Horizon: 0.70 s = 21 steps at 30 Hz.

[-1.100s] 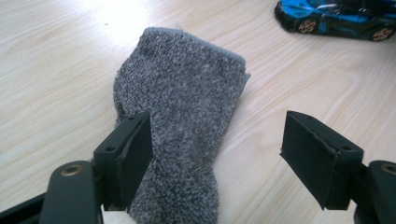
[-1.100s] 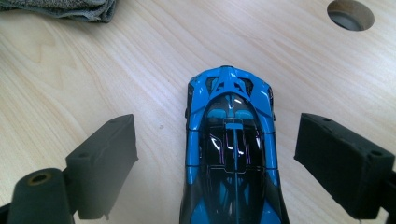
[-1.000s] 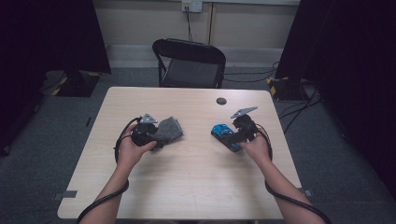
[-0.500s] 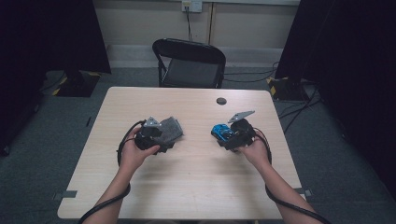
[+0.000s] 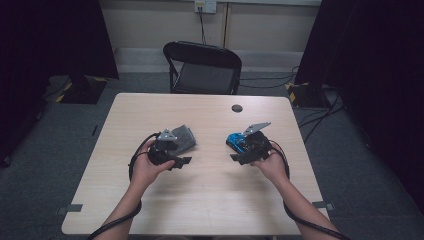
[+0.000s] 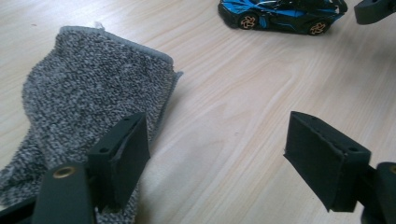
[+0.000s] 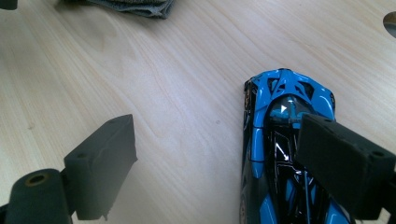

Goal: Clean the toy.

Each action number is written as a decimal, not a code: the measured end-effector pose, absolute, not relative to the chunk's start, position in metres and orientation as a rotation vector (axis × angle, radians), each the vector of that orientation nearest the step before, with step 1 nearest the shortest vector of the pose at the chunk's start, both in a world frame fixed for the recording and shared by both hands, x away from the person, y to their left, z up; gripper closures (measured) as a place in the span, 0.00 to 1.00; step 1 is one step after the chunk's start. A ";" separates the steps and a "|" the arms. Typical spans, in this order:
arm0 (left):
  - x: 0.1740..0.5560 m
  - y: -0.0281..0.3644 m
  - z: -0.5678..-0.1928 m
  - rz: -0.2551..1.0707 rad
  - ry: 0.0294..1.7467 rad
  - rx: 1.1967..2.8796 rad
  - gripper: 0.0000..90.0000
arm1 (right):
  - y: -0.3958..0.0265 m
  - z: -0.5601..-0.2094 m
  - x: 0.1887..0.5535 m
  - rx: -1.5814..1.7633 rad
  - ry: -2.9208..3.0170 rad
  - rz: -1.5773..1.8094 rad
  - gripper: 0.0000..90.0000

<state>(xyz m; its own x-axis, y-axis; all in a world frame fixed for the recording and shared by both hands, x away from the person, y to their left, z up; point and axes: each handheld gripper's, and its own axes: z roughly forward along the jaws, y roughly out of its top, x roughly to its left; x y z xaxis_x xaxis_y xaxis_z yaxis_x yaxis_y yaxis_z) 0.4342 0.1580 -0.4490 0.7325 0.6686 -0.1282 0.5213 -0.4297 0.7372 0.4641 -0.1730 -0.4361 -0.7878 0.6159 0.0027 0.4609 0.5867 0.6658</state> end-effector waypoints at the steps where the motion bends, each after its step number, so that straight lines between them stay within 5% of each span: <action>1: 0.434 0.158 -0.450 0.241 0.891 2.134 0.23 | -0.172 -0.437 0.464 0.890 2.588 0.989 0.13; 21: 0.418 0.153 -0.457 0.157 0.852 2.166 0.18 | -0.163 -0.440 0.444 0.804 2.648 1.048 0.13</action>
<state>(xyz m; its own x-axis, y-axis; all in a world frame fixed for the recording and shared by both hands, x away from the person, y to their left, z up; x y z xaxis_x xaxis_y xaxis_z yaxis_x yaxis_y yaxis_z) 0.4182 0.1532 -0.4574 0.7667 0.6222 -0.1586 0.5247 -0.4646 0.7133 0.4441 -0.1633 -0.4396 -0.8372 0.5462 0.0285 0.4178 0.6051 0.6777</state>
